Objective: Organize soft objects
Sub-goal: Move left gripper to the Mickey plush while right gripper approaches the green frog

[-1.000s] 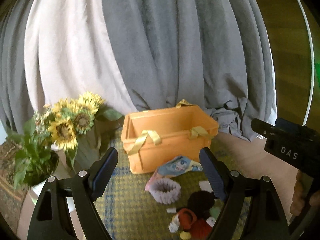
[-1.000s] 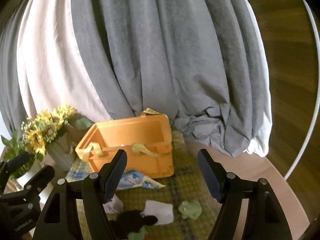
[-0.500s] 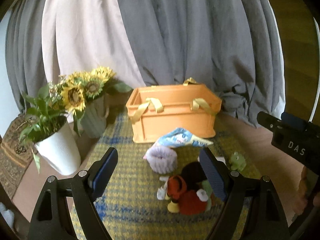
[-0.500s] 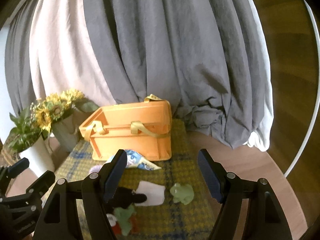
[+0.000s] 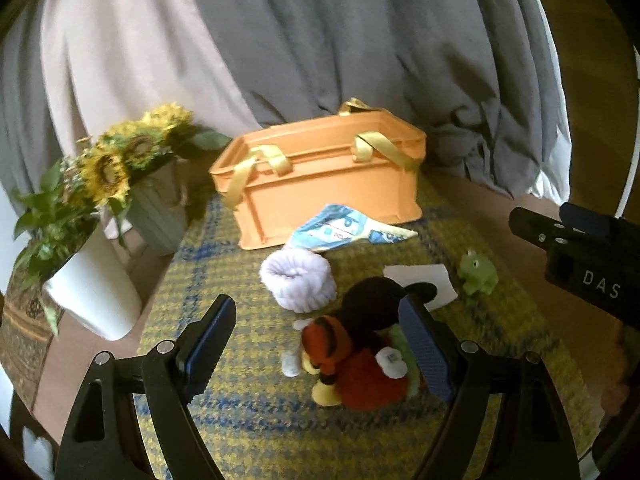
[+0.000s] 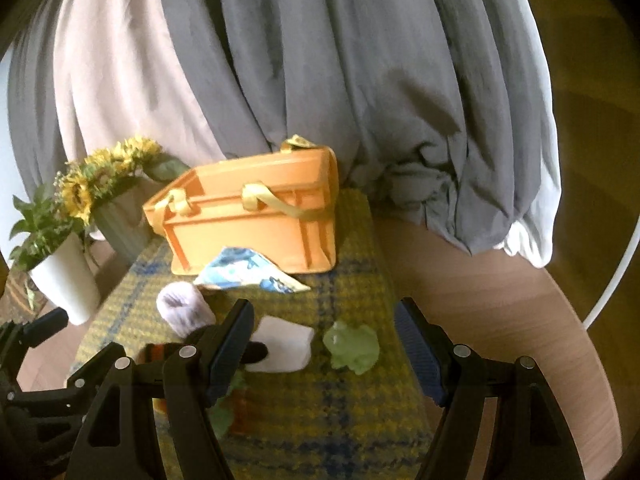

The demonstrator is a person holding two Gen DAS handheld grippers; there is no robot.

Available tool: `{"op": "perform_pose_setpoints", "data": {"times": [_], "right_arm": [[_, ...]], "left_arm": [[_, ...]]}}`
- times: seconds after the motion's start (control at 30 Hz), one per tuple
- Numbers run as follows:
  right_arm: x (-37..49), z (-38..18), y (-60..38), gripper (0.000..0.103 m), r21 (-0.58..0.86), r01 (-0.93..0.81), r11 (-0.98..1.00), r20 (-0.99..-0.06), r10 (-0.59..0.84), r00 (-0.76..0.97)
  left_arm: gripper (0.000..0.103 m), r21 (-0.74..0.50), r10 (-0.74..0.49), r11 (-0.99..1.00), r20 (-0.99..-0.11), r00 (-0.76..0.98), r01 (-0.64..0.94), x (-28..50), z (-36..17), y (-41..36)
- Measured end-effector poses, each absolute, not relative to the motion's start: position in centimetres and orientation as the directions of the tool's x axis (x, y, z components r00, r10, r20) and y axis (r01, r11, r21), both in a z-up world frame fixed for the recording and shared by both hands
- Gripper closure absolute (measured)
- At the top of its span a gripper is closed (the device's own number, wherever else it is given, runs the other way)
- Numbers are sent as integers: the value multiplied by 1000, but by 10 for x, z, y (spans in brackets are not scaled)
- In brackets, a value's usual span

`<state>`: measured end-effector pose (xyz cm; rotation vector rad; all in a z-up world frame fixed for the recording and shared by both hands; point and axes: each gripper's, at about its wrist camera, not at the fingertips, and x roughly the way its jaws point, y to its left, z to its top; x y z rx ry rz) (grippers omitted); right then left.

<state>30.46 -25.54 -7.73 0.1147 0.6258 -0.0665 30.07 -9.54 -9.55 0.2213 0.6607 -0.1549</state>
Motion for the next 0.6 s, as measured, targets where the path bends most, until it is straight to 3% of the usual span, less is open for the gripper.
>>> {"op": "perform_pose_setpoints", "data": {"times": [0.6], "right_arm": [[341,-142,-281,29,144,95,985,-706,35,707]], "left_arm": [[19,278,-72,878,-728,682,390,348,-145,-146]]}}
